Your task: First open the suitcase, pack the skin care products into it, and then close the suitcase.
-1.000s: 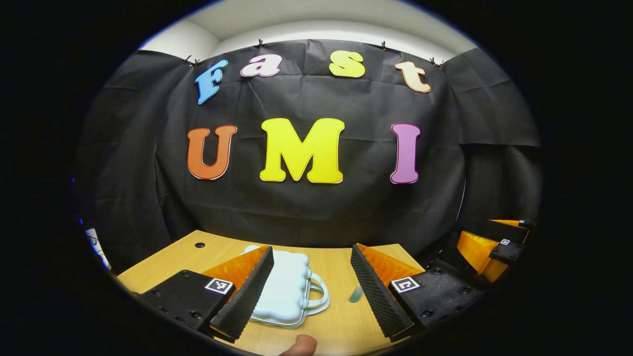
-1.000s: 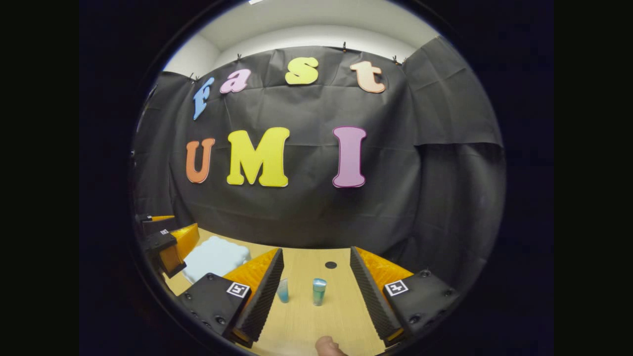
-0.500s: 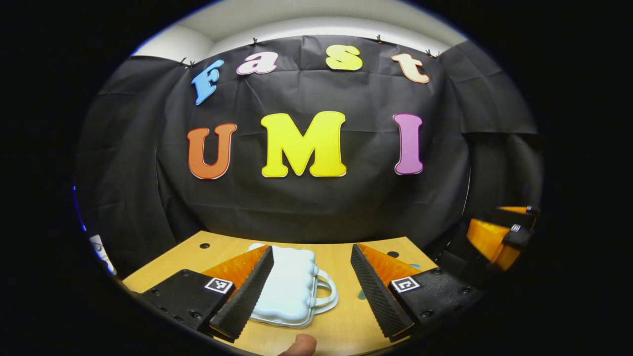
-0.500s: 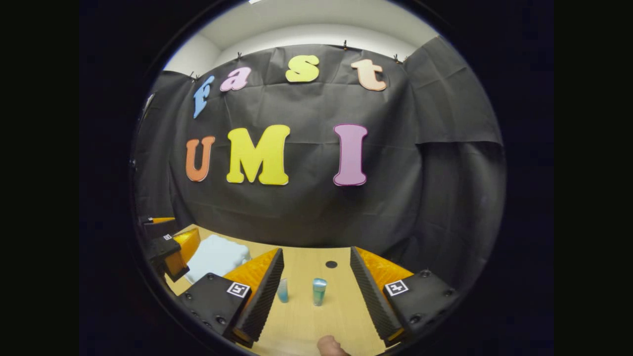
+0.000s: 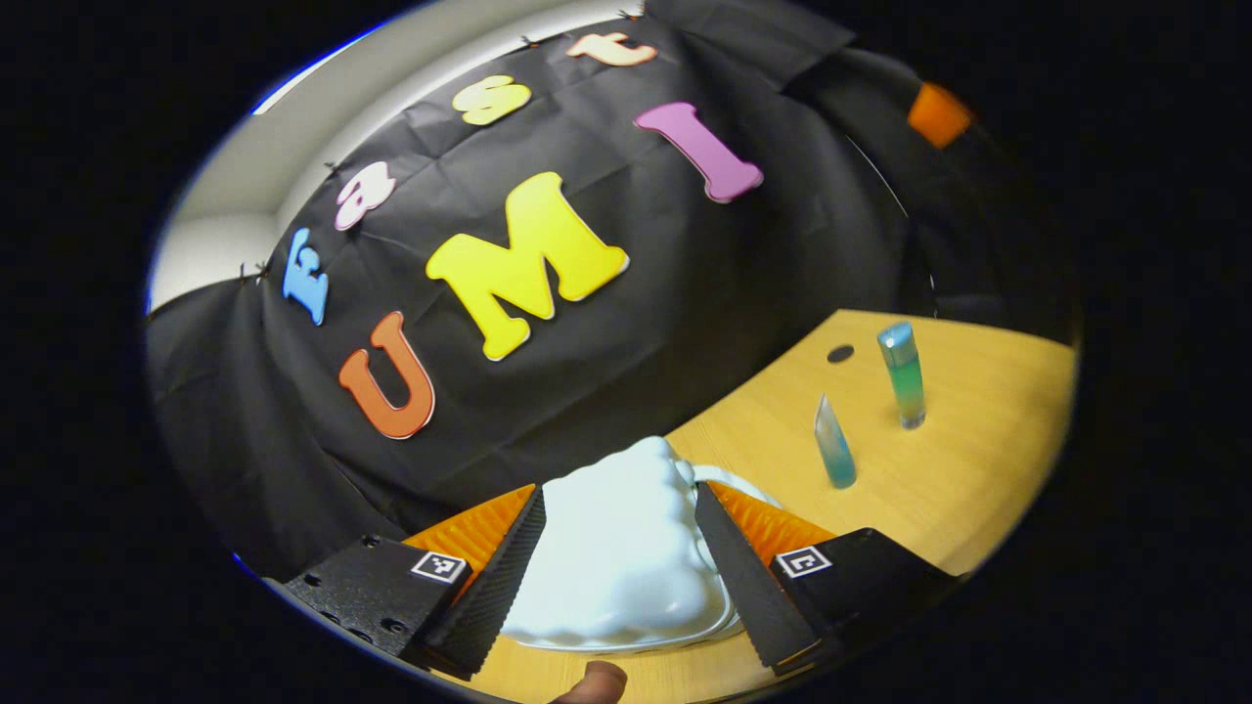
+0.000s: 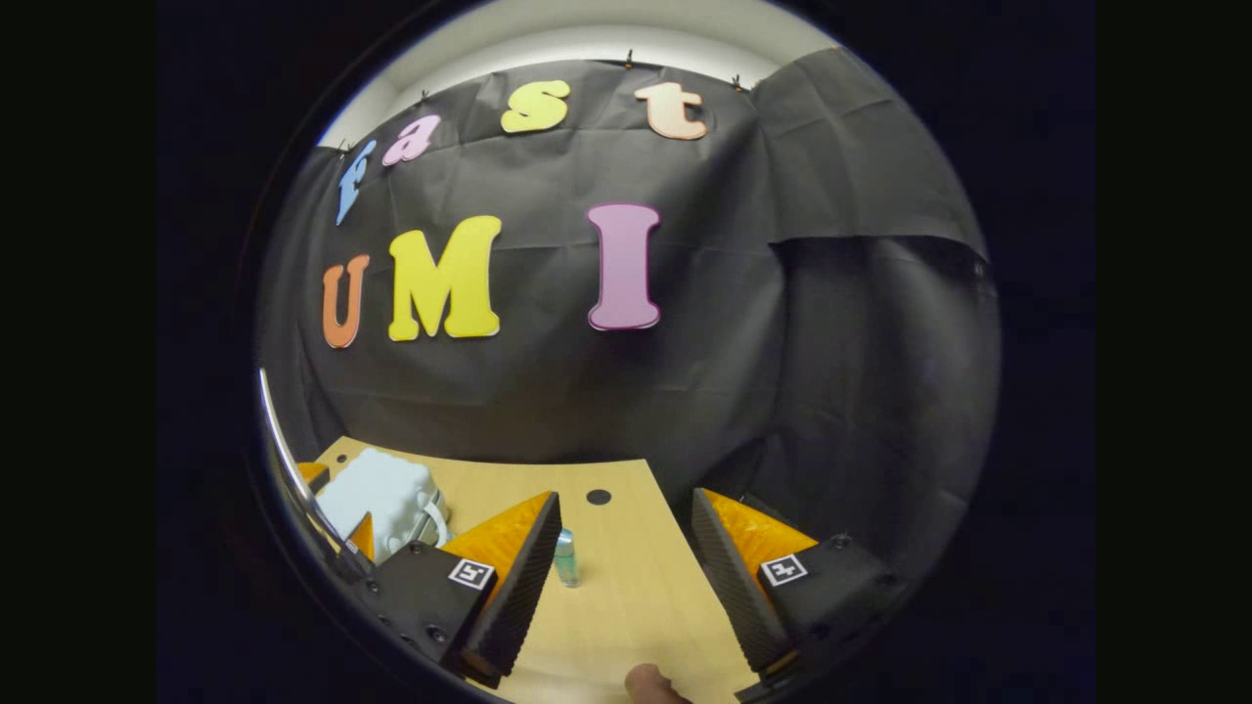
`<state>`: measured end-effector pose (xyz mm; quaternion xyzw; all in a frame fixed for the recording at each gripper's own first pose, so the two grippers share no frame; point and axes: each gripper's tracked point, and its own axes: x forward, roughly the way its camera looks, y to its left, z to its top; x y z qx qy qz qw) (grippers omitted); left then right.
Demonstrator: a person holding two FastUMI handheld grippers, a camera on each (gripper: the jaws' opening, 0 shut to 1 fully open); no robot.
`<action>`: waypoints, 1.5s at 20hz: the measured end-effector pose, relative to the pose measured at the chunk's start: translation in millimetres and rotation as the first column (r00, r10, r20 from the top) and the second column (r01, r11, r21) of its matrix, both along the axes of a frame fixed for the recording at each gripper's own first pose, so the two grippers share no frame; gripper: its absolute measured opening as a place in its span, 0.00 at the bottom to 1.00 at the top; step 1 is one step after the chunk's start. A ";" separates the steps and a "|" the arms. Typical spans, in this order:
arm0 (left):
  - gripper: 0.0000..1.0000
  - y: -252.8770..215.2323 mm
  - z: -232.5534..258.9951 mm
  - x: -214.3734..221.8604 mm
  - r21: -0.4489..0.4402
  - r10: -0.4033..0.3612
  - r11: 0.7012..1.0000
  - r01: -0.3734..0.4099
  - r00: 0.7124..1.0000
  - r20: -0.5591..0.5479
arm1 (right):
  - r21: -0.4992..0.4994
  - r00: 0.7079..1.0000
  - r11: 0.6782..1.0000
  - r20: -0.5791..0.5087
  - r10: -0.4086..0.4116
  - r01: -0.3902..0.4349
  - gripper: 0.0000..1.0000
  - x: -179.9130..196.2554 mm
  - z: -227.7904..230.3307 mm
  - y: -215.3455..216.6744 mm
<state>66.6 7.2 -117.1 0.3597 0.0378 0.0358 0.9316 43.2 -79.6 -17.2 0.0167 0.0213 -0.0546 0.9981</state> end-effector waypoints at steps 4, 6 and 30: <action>0.98 -6.0 -36.1 19.3 0.168 0.000 0.986 0.010 0.998 -0.058 | 0.009 1.000 1.000 -0.031 0.008 -0.007 0.80 9.7 -13.1 -14.7; 0.98 -11.8 -55.4 30.6 0.262 -0.004 0.965 0.028 0.996 -0.092 | 0.020 0.998 1.000 -0.053 0.014 -0.013 0.80 16.1 -21.5 -19.0; 0.03 -24.7 -93.3 80.9 0.500 0.126 0.865 -0.032 0.980 -0.155 | 0.016 0.983 0.999 -0.175 0.051 -0.049 0.80 46.7 -69.9 -58.5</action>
